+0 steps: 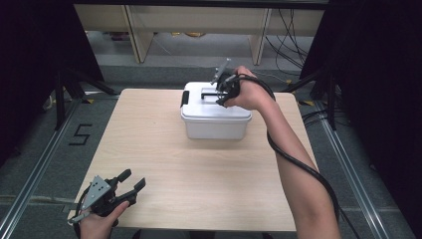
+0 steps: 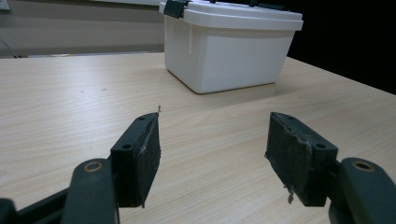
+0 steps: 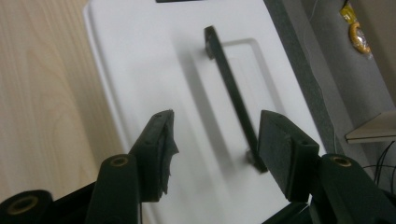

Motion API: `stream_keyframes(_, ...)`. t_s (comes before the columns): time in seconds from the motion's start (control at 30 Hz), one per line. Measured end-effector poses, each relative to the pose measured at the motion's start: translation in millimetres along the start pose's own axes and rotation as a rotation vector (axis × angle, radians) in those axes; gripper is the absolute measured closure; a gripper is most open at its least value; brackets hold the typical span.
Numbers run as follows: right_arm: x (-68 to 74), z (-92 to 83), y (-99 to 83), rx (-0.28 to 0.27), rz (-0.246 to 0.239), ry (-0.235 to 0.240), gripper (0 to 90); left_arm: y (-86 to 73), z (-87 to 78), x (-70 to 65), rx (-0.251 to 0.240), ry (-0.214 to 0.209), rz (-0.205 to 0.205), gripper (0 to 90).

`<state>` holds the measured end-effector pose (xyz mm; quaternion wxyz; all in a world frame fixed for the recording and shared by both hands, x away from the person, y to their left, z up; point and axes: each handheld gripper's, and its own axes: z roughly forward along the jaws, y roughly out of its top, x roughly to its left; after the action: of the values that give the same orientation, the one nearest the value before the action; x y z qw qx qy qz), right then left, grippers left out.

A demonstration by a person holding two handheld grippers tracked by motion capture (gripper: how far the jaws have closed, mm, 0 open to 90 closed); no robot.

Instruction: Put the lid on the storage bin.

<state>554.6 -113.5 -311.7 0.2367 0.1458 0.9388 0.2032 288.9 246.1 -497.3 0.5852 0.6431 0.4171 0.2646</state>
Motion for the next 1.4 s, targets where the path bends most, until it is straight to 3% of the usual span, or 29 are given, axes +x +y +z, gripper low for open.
stream_keyframes(0.07,10.2,-7.0,-12.8,-0.016,0.011,-0.012,46.5,0.1,-0.2,0.1,0.000,0.000,0.001,34.4)
stream_keyframes(0.13,23.7,-13.0,-27.4,-0.066,0.066,-0.003,45.8,0.1,-0.6,-0.1,0.003,0.002,0.003,34.3)
stream_keyframes(0.17,23.7,-13.0,-27.4,-0.066,0.066,-0.003,45.8,0.0,-0.7,-0.4,0.003,0.003,0.002,34.3)
stream_keyframes(0.2,43.6,-17.3,-47.7,-0.132,0.145,0.004,46.2,-0.1,-0.5,-0.5,0.001,0.001,0.002,34.1)
stream_keyframes(0.27,60.3,-19.7,-66.3,-0.166,0.178,0.015,46.2,-0.1,-0.6,-0.7,0.001,0.001,0.005,34.0)
stream_keyframes(0.4,108.9,-20.8,-115.6,-0.223,0.253,0.047,46.6,-0.3,-0.6,-1.4,0.003,0.005,0.007,33.6)
stream_keyframes(0.53,156.8,-13.9,-168.8,-0.269,0.353,0.045,47.7,-0.3,0.2,-3.1,0.014,0.011,0.011,32.4)
stream_keyframes(0.67,189.5,-14.2,-207.7,-0.292,0.456,0.044,49.6,-0.6,2.0,-4.0,0.021,0.016,0.015,31.2)
stream_keyframes(0.9,213.8,-21.2,-239.8,-0.397,0.591,-0.013,50.7,-2.9,8.7,-5.0,0.034,0.008,0.024,31.6)
stream_keyframes(0.93,214.2,-20.1,-243.7,-0.416,0.574,-0.039,50.9,-2.9,9.1,-4.9,0.039,0.008,0.027,31.8)
stream_keyframes(0.97,218.8,-20.5,-245.2,-0.422,0.628,-0.025,50.9,-2.9,9.1,-4.9,0.039,0.008,0.027,32.0)
stream_keyframes(1.03,217.1,-19.2,-250.3,-0.479,0.628,-0.036,51.2,-2.8,9.8,-4.7,0.036,0.001,0.032,32.2)
stream_keyframes(1.07,218.6,-20.5,-251.4,-0.495,0.664,-0.046,51.2,-2.8,9.8,-4.8,0.036,-0.001,0.032,32.3)
stream_keyframes(1.13,215.7,-20.8,-255.0,-0.551,0.668,-0.055,51.4,-3.1,10.0,-4.9,0.037,-0.005,0.032,32.3)
stream_keyframes(1.17,217.4,-22.9,-255.6,-0.564,0.699,-0.061,51.4,-3.0,9.3,-5.5,0.045,0.000,0.032,32.3)
stream_keyframes(1.2,214.4,-23.0,-258.1,-0.585,0.668,-0.064,51.4,-3.3,9.4,-5.9,0.046,0.000,0.030,32.3)
stream_keyframes(1.3,213.8,-24.9,-262.2,-0.588,0.659,-0.081,51.2,-3.7,9.4,-6.6,0.052,0.000,0.032,31.9)
stream_keyframes(1.37,216.0,-23.2,-262.9,-0.596,0.696,-0.083,50.7,-3.9,9.6,-7.1,0.053,-0.001,0.034,31.7)
stream_keyframes(1.4,214.3,-22.9,-264.4,-0.581,0.678,-0.085,50.6,-3.6,9.7,-7.0,0.053,-0.002,0.034,31.7)
